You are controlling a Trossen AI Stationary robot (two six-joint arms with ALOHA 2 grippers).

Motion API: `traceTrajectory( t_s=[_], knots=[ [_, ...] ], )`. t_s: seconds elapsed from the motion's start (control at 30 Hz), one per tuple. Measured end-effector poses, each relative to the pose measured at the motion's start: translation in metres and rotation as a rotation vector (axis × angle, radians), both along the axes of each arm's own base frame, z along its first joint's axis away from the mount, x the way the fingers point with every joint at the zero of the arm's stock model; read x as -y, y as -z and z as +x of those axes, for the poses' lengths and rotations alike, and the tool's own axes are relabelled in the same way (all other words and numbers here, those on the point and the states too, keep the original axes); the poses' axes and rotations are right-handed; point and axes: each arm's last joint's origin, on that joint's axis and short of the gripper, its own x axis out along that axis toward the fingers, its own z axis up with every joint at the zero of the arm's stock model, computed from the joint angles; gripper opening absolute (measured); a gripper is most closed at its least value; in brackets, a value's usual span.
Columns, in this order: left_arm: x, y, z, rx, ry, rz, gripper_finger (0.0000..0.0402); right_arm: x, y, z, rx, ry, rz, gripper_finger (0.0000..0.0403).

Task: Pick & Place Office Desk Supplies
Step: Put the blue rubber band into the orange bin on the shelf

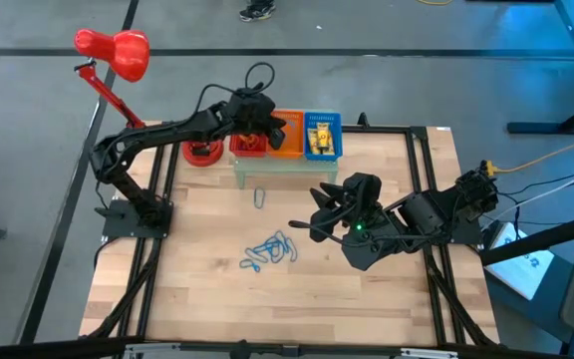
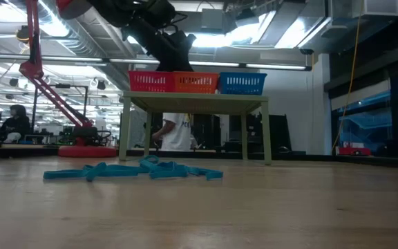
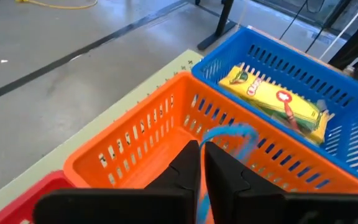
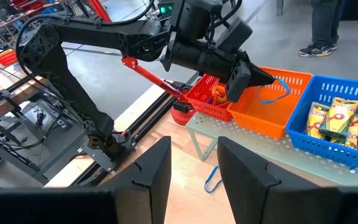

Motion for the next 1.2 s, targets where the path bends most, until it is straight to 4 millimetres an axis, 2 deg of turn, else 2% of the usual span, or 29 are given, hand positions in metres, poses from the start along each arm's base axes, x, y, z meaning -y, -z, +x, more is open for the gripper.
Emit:
traceTrajectory(
  t_s=[0.4, 0.6, 0.77, 0.9, 1.03, 1.2],
  knots=[
    [-0.001, -0.009, -0.004, 0.029, -0.030, 0.037, 0.0113, 0.000, 0.000, 0.000, -0.002, -0.002, 0.002, 0.0131],
    [0.009, -0.031, -0.020, 0.053, 0.041, 0.087, 0.0143, 0.000, 0.000, 0.000, -0.001, -0.003, 0.002, 0.0131],
    [0.044, -0.059, -0.048, 0.064, 0.277, 0.060, 0.0143, 0.000, 0.000, 0.000, -0.001, -0.002, 0.002, 0.0131],
    [0.089, -0.074, -0.073, 0.012, 0.523, 0.084, 0.0134, 0.000, 0.000, 0.000, -0.002, -0.003, 0.001, 0.0131],
    [0.130, -0.073, -0.097, -0.163, 0.644, 0.151, 0.0128, 0.001, 0.000, 0.000, -0.012, -0.006, -0.010, 0.0131],
    [0.163, -0.067, -0.121, -0.340, 0.662, 0.193, 0.0132, 0.002, 0.000, 0.001, -0.017, -0.006, -0.017, 0.0131]
  ],
)
